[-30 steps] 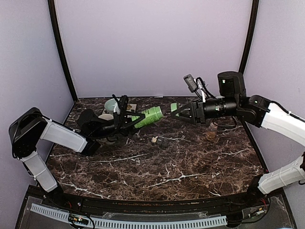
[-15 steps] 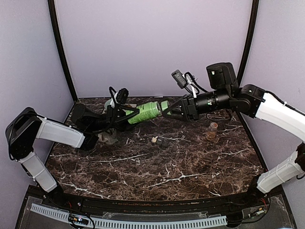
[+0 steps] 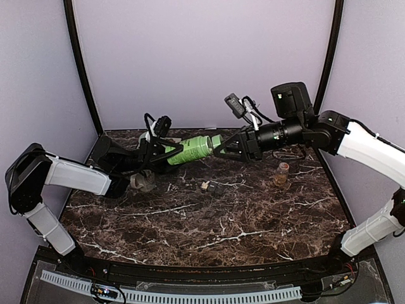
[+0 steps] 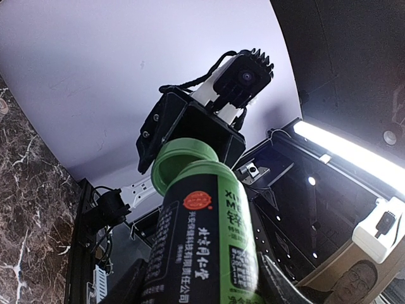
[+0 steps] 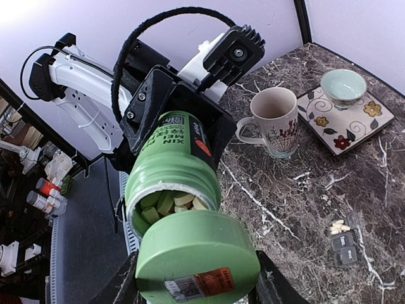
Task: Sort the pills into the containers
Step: Screw the lid of the pill bottle onto the pill bottle.
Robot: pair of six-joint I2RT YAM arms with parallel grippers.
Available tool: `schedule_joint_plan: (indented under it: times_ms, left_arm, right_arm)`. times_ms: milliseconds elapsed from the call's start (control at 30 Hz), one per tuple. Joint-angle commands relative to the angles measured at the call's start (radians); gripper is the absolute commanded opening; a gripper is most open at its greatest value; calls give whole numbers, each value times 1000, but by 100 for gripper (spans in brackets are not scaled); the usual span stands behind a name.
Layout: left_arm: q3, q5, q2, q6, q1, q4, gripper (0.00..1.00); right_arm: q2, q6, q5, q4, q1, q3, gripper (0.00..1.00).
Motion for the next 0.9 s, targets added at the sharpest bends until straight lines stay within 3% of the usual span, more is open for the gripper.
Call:
schedule_joint_plan:
  times_ms: [0, 867]
  left_arm:
    - [34, 16, -51, -2, 6, 31, 0]
    - [26, 30, -66, 13, 6, 4, 0]
  right_arm:
    - [8, -7, -20, 27, 15, 35, 26]
    - [56, 2, -12, 58, 44, 95, 26]
